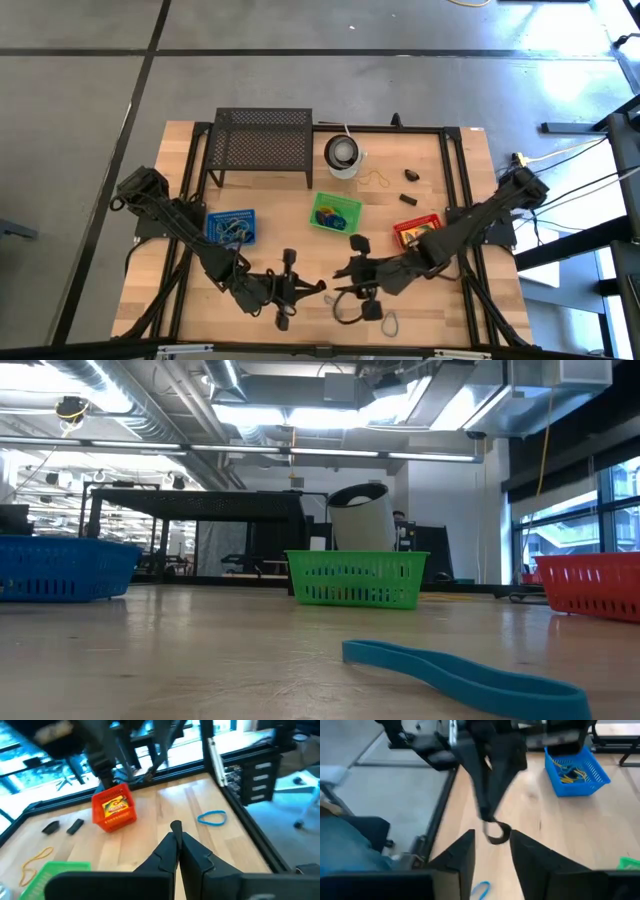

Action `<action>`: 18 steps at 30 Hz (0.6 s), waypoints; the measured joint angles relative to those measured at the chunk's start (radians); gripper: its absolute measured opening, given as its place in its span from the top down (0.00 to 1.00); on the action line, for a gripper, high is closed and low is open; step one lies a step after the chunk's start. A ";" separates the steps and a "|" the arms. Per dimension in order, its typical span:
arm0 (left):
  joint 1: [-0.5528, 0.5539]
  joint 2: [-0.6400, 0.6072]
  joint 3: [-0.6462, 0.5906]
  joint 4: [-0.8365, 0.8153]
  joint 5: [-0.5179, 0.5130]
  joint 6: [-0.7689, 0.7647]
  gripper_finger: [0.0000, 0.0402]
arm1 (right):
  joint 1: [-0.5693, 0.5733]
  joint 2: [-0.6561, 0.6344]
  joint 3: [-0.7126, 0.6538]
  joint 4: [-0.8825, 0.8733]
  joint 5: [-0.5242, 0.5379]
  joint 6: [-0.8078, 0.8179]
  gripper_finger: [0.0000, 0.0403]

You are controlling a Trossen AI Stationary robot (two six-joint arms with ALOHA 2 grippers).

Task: Pick & Place Office Desk Supplies
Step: Put the black rubber band into the blue bin

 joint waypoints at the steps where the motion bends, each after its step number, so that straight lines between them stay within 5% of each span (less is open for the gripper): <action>1: 0.000 0.000 0.000 0.000 -0.017 -0.008 0.99 | 0.006 -0.012 0.000 -0.002 0.000 0.012 0.68; 5: 0.009 -0.008 -0.001 0.054 -0.111 0.029 0.98 | 0.030 -0.025 0.000 -0.004 0.004 -0.003 0.67; 11: 0.010 -0.081 0.000 0.037 -0.111 -0.009 0.98 | 0.082 -0.018 0.000 -0.007 0.172 -0.018 0.70; 18: -0.015 -0.204 0.000 -0.483 -0.110 -0.391 0.98 | 0.109 -0.018 0.000 -0.016 0.316 -0.016 0.74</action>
